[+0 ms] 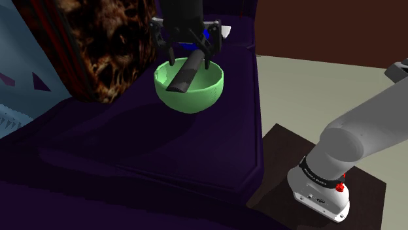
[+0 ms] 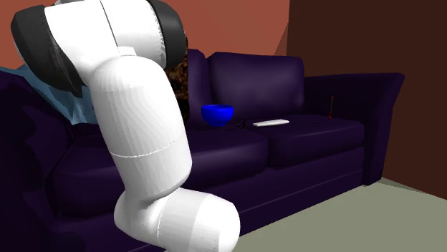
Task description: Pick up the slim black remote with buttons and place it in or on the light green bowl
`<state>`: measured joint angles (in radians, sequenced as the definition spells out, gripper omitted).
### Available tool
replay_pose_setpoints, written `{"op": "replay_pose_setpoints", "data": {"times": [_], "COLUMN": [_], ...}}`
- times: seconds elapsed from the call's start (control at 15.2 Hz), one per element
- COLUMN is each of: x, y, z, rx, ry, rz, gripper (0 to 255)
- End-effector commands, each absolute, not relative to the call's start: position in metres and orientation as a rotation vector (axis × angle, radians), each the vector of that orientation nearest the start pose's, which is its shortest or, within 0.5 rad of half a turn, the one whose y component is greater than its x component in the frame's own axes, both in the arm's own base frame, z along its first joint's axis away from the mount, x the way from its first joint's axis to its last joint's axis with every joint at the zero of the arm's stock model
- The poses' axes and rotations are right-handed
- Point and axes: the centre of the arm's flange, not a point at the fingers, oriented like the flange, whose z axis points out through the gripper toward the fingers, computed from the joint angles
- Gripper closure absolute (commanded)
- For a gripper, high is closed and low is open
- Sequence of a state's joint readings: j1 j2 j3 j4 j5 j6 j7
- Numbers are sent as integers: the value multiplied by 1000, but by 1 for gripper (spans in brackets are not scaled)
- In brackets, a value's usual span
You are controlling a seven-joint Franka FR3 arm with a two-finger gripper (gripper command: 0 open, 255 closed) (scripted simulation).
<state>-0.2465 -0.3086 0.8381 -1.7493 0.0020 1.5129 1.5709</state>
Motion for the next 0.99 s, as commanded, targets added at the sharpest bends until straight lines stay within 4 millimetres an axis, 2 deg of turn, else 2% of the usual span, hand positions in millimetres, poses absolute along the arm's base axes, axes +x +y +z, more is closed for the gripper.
{"op": "replay_pose_setpoints", "data": {"times": [0.0,0.13,0.4,0.92], "x": [368,368,363,363], "y": [318,318,328,328], "z": [636,636,685,685], "rx": [-2855,-2855,-2855,-2855], "ry": [1571,1571,1571,1571], "rz": [-303,-303,-303,-303], "gripper": [0,0,0,0]}}
